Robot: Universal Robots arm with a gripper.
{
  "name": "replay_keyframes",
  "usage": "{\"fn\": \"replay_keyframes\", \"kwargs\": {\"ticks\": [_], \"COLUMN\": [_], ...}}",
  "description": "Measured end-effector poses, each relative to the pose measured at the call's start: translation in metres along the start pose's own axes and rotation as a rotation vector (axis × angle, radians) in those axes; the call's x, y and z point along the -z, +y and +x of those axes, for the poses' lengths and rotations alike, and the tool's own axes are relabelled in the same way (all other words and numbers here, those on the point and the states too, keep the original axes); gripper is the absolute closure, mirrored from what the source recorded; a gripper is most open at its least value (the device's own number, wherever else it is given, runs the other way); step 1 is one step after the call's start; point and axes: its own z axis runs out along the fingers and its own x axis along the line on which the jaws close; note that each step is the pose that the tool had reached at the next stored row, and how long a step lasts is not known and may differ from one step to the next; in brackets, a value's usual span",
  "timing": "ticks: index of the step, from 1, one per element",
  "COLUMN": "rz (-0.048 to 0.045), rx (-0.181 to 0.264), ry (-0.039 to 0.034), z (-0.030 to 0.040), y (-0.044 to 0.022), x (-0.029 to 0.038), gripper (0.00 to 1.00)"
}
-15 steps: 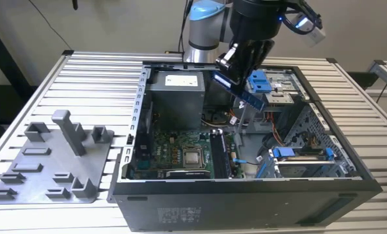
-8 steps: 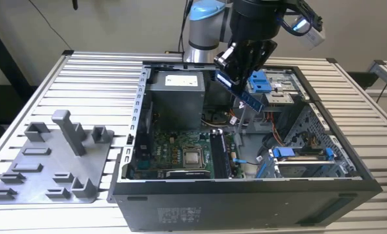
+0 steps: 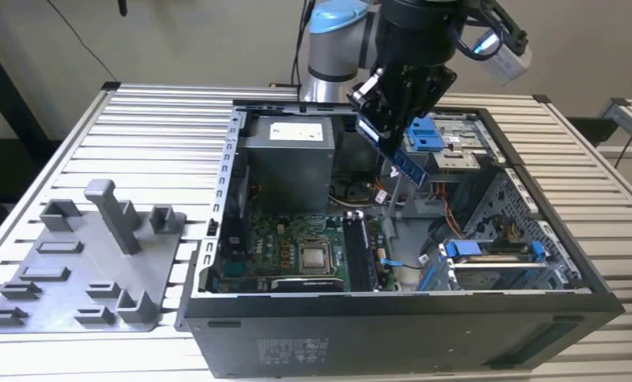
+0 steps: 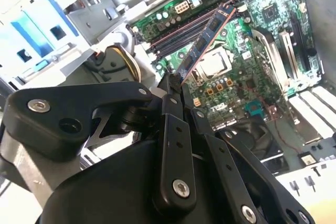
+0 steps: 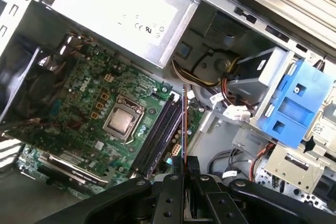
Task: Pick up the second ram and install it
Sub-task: 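Insert the second ram into the second slot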
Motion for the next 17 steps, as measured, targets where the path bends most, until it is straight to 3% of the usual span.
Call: {"fn": "replay_keyframes", "kwargs": {"ticks": [10,17], "rz": [0.0066,0.0075], "rx": [-0.141,-0.185], "ry": [-0.0033,-0.0014], "z": [0.0,0.0001], "y": [0.0,0.0], "x": [-0.0006,-0.0008], "gripper": [0.86,0.86]}}
